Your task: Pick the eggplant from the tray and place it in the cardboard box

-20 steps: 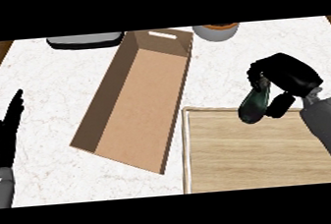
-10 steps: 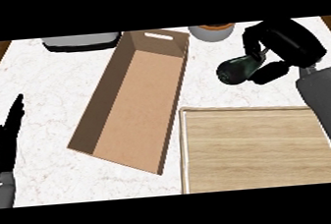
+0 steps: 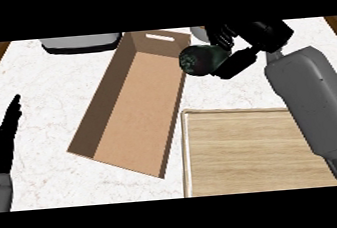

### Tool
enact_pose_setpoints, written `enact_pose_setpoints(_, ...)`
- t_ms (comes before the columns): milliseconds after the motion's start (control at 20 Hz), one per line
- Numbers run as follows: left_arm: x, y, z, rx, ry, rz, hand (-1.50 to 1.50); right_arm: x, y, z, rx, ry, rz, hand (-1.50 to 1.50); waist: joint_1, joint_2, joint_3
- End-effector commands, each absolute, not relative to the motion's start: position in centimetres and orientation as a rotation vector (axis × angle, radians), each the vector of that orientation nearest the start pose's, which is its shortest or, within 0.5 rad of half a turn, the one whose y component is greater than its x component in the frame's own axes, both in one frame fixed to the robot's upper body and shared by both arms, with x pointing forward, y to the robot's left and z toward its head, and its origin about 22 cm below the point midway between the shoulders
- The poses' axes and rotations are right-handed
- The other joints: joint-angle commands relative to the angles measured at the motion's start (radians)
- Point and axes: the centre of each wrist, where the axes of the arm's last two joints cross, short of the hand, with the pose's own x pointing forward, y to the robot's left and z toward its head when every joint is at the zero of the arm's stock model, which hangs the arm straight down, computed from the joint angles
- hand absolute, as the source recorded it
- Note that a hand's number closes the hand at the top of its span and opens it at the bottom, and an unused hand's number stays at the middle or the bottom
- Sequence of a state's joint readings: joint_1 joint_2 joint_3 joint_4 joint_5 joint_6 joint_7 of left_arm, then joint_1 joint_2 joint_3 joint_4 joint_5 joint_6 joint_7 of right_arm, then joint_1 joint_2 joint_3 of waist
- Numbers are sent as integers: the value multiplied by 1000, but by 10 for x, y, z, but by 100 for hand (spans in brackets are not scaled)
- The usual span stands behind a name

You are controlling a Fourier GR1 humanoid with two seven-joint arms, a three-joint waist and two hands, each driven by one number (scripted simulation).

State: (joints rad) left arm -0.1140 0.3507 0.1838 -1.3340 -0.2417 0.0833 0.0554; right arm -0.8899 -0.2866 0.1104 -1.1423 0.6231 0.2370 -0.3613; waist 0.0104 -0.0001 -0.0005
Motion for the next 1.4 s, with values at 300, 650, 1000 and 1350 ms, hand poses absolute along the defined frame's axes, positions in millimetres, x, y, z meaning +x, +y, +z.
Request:
enact_pose_setpoints(300,267,367,8,647,-1361,-219,0,414,-74,221,-173,-1991,1176,150,4,4,0)
enact_pose_setpoints(650,264,356,26,636,-1398,-250,0,423,-22,203,-176,-1914,1165,150,39,8,0)
enact_pose_setpoints(1000,281,347,26,628,-1407,-251,0,434,-9,186,-252,-1839,1204,150,55,17,-1)
enact_pose_setpoints(1350,300,320,30,579,-1429,-308,0,431,-12,155,-274,-1656,1080,-150,111,29,-2)
